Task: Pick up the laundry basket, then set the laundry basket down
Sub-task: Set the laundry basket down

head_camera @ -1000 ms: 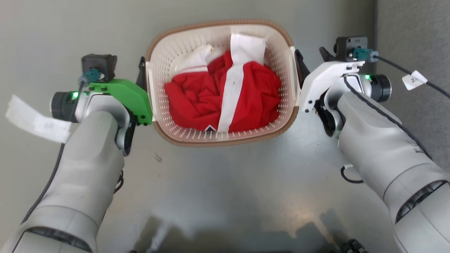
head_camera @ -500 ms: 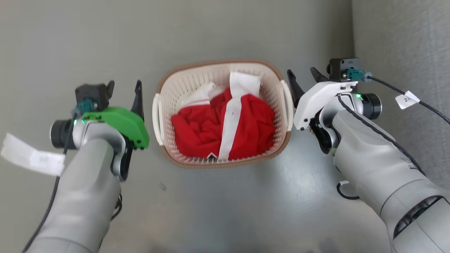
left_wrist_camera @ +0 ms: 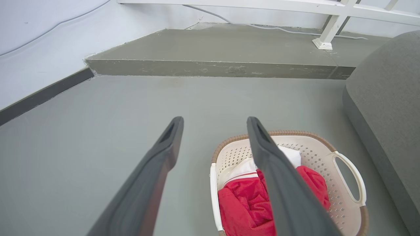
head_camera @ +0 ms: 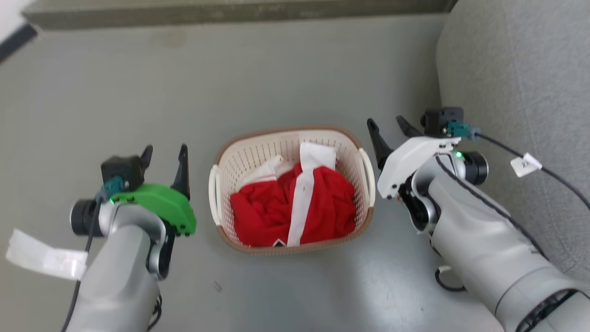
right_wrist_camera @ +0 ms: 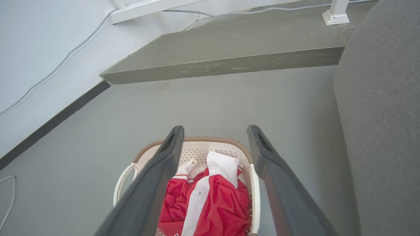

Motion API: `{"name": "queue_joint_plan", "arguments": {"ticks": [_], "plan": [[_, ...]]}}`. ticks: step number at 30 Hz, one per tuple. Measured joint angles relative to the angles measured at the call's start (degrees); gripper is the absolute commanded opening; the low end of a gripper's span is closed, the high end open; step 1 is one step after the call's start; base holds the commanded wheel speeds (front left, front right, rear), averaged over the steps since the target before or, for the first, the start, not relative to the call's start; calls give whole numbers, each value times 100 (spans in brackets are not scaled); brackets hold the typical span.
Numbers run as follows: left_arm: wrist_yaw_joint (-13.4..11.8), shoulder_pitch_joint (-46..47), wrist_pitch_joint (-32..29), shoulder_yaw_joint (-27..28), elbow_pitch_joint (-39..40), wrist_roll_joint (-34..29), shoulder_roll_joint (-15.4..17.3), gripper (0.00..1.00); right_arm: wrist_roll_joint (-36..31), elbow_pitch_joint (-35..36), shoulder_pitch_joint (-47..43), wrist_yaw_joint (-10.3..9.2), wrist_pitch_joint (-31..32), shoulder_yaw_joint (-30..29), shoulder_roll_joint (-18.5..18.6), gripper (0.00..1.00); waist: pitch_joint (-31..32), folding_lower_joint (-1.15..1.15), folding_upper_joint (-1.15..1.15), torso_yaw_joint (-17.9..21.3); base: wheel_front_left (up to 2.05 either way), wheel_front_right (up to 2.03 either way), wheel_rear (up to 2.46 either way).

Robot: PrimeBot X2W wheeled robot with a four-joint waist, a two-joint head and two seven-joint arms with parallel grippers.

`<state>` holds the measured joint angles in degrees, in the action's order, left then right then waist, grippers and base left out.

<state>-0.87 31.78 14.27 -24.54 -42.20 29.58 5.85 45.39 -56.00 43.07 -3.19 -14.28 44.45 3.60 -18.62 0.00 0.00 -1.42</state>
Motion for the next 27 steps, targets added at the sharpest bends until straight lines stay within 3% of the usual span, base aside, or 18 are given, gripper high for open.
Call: {"name": "queue_joint_plan", "arguments": {"ticks": [27], "plan": [[-222, -2002, 0, 690, 1655, -544, 9, 100, -875, 1571, -1827, -154, -5, -767, -5, 100, 1755, 0, 0, -94, 0, 0, 0]]}}
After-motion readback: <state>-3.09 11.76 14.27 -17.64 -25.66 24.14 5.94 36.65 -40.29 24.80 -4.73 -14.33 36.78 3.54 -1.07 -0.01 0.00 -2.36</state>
